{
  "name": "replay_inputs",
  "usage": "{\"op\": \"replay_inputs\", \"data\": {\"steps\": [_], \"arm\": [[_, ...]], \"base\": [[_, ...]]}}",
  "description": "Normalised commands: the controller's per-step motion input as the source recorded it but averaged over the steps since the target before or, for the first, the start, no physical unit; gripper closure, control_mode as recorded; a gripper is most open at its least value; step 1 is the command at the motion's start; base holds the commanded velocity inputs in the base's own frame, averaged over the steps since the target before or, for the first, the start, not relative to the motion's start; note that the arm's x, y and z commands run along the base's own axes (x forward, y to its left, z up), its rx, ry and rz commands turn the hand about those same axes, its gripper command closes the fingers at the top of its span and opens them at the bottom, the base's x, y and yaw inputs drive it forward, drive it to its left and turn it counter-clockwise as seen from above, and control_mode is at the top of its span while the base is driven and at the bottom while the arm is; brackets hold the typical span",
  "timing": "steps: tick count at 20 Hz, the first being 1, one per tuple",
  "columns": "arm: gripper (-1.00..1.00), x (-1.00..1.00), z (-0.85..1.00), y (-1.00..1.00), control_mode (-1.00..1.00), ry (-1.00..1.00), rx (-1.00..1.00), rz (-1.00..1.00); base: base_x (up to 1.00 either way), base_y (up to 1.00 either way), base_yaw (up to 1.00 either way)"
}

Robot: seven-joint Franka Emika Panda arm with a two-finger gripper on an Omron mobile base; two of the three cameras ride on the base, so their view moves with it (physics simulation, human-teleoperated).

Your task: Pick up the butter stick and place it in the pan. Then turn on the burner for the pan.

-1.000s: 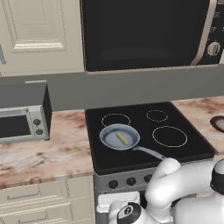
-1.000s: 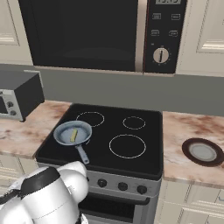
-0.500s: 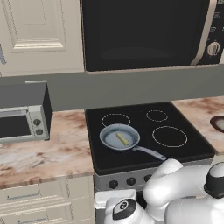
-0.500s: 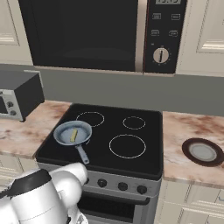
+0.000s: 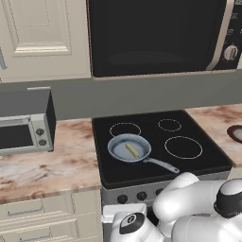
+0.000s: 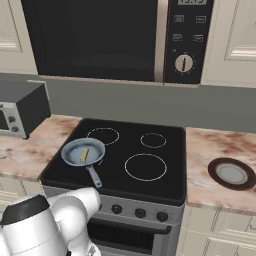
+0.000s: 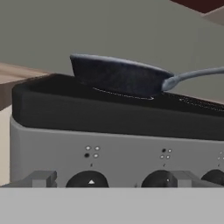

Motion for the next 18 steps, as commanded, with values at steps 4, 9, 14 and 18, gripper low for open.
{"op": "replay_inputs", "data": {"steps": [4, 9, 14, 18], "arm": [[-1.00, 0.18, -0.11, -0.27, -1.00, 0.00, 0.08, 0.00], [-1.00, 0.19, -0.14, -0.27, -1.00, 0.00, 0.07, 0.00], [-1.00, 0.18, -0.14, -0.26, -1.00, 0.00, 0.07, 0.00], [-1.00, 0.26, -0.09, -0.22, -1.00, 0.00, 0.07, 0.02]], "base": [[0.00, 0.00, 0.00], [0.00, 0.00, 0.00], [0.00, 0.00, 0.00], [0.00, 0.00, 0.00]]}}
